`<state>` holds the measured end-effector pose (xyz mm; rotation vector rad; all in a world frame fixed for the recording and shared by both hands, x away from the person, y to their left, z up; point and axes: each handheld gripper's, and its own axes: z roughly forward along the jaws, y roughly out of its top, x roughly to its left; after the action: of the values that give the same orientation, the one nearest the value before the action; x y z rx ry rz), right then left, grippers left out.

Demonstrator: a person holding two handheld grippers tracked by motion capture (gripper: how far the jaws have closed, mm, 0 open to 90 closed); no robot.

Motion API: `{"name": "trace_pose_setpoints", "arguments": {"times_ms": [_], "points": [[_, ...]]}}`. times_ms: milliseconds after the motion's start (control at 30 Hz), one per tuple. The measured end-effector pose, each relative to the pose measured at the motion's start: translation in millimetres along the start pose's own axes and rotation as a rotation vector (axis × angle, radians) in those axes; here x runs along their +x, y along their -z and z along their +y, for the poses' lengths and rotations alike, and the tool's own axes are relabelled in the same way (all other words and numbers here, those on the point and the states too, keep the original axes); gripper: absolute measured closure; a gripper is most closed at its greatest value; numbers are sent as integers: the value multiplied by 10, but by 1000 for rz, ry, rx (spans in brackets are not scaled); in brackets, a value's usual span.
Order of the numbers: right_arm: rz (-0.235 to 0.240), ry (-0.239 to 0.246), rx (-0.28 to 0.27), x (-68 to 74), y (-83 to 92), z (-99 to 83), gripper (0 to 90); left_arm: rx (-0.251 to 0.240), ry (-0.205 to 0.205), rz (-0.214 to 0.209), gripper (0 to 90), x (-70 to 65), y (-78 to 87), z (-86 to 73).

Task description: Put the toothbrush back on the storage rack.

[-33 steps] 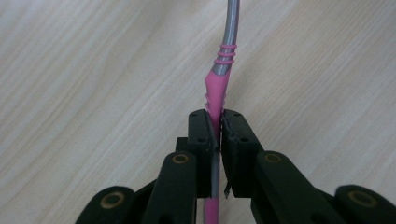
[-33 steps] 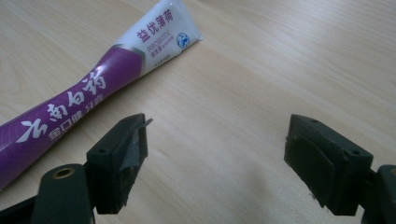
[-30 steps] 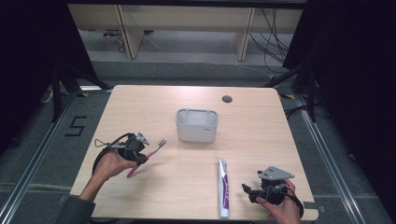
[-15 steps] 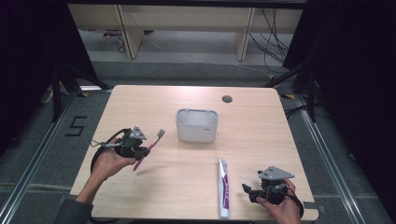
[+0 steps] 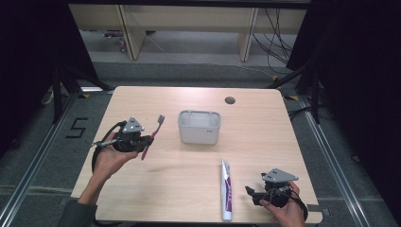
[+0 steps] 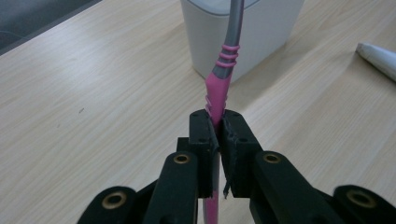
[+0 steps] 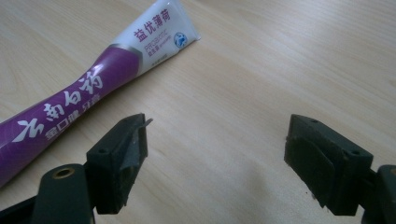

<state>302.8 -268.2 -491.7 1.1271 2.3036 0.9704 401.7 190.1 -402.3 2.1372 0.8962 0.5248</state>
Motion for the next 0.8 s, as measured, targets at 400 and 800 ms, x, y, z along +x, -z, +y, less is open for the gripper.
{"name": "trace_pose_setpoints", "arguments": {"times_ms": [400,800], "points": [[1,-8,2,-11,-5,-8,221,-107,79,11,826,33,-74,101],[1,-10,4,-16,-4,-9,221,-232,151,26,826,6,-176,243]]}}
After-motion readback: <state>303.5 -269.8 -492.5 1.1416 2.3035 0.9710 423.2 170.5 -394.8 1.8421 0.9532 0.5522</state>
